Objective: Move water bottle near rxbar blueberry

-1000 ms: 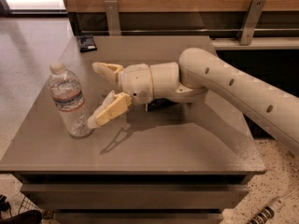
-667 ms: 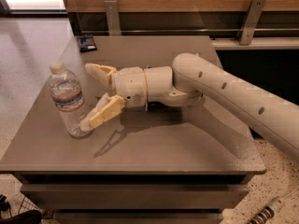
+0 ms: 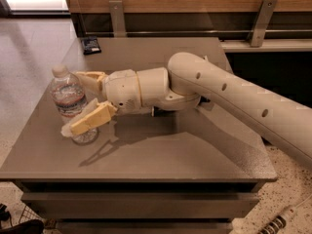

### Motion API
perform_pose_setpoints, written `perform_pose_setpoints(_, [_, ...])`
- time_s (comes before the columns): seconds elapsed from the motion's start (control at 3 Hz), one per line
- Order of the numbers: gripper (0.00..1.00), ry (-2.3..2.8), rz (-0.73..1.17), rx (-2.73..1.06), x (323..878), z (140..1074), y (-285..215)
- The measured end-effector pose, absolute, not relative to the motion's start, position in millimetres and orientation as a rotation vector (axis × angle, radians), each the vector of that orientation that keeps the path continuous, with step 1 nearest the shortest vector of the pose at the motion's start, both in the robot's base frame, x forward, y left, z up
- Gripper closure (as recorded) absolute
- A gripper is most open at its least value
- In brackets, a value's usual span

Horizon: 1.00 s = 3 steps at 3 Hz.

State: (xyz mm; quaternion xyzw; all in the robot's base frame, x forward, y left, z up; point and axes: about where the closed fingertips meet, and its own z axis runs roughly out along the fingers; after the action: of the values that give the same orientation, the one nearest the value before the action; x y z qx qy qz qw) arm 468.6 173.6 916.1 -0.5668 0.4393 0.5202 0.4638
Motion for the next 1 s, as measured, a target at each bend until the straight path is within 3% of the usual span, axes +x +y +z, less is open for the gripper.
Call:
perform_pose_setpoints(0.67, [0.72,1.074,1.264,-1.459,454.4,923.1,191.0])
perform_pose_setpoints(1.0, [0.95,1.072,1.265,-1.462,453.1,923.6,192.4])
